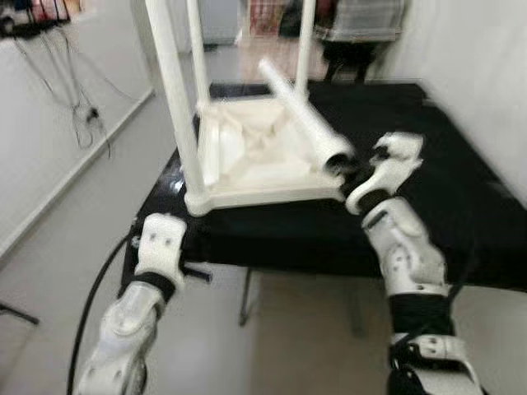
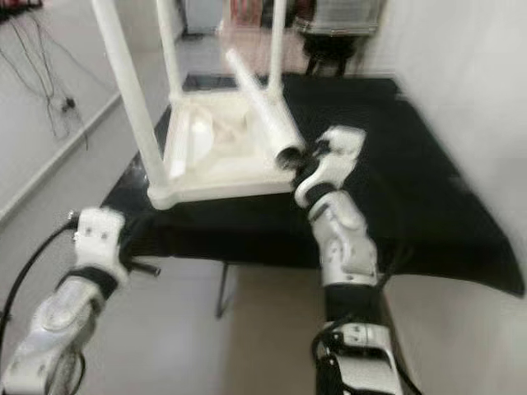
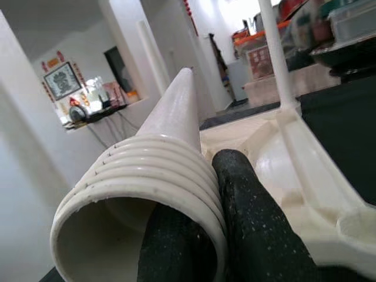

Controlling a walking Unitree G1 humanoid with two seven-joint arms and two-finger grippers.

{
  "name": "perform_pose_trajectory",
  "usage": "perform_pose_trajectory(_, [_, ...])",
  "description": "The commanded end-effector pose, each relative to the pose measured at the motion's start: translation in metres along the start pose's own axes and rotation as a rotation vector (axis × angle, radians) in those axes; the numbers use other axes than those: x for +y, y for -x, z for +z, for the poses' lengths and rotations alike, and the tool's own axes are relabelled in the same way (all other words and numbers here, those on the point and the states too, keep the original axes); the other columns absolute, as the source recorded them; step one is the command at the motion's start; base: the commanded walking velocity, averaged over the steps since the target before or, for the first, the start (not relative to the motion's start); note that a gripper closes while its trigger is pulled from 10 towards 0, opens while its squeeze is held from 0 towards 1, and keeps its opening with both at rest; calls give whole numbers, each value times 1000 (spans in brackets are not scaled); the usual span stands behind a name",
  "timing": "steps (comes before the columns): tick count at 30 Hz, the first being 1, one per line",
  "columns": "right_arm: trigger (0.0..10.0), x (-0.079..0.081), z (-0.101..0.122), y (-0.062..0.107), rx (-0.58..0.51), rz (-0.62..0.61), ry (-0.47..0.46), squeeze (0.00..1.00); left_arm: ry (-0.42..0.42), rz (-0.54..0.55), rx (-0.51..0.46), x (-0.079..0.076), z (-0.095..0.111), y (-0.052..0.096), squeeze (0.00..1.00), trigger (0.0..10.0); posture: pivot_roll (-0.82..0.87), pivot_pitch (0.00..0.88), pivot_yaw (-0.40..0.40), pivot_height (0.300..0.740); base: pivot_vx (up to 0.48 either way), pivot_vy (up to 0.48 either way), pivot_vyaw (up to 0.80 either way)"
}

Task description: Building children table

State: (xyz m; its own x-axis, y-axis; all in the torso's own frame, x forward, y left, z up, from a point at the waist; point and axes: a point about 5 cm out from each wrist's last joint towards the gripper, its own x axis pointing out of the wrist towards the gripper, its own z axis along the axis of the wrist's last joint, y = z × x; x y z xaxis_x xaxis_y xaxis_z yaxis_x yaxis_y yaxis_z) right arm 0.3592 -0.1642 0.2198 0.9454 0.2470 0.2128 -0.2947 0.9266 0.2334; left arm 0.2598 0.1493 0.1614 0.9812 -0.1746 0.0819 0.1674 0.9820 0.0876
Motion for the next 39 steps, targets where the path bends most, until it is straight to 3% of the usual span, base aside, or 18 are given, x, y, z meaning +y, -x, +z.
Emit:
perform_pose_trajectory(1, [10000,1,4,0,-23,5,17,0,-10,0,5,1,0,0,0,10000,-88,16,40,740,-262,0,0])
perform_pose_trajectory(6, [10000,2,2,1,-8,11,38,0,0,0,-4,1,1,0,0,10000,-88,16,40,740,-207,0,0])
perform_pose_trajectory(19, [10000,17,-16,2,45,71,47,0,56,79,-42,16,9,-2,0,10000,-80,14,39,740,0,0,-800])
perform_pose_trajectory(27, [10000,19,-15,3,-5,73,37,0,323,191,-141,55,34,-10,0,10000,-71,10,38,740,0,0,-400])
perform_pose_trajectory(32, [10000,23,-12,5,-46,109,23,0,445,178,-163,58,37,-14,0,10000,-81,7,39,740,0,0,0])
perform_pose_trajectory(35, [10000,24,-9,8,-90,150,14,0,576,146,-204,59,43,-16,0,10000,-84,4,39,740,0,0,0])
perform_pose_trajectory(37, [10000,24,-8,9,-101,158,15,0,595,136,-212,59,44,-16,0,10000,-84,4,39,740,0,0,0])
perform_pose_trajectory(38, [10000,24,-7,10,-110,170,13,0,614,128,-222,59,46,-16,224,10000,-85,3,42,740,0,0,0])
perform_pose_trajectory(39, [10000,24,-7,10,-110,170,13,0,614,128,-222,59,46,-16,224,10000,-85,3,42,740,0,0,0])
